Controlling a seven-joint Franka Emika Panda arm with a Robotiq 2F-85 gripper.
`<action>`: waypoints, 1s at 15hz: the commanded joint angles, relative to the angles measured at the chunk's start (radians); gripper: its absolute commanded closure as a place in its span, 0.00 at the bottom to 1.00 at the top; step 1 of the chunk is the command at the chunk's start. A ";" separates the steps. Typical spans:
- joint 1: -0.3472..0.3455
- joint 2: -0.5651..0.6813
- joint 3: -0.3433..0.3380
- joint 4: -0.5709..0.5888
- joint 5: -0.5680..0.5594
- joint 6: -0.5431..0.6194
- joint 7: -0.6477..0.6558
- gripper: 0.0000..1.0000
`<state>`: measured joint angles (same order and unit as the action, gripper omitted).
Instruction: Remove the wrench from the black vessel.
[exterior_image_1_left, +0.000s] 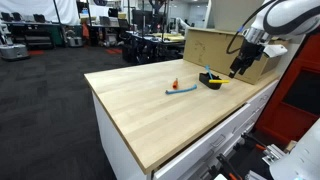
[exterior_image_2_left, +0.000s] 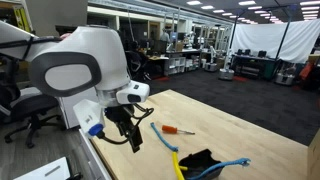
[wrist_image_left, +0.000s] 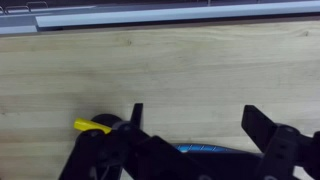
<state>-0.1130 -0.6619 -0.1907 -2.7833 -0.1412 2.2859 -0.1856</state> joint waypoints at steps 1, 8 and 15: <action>-0.009 0.000 0.010 0.001 0.009 -0.003 -0.006 0.00; 0.005 0.051 -0.009 0.039 -0.016 -0.004 -0.084 0.00; 0.042 0.276 -0.130 0.199 -0.087 0.045 -0.492 0.00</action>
<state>-0.0987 -0.5347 -0.2558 -2.6793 -0.2128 2.2943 -0.5075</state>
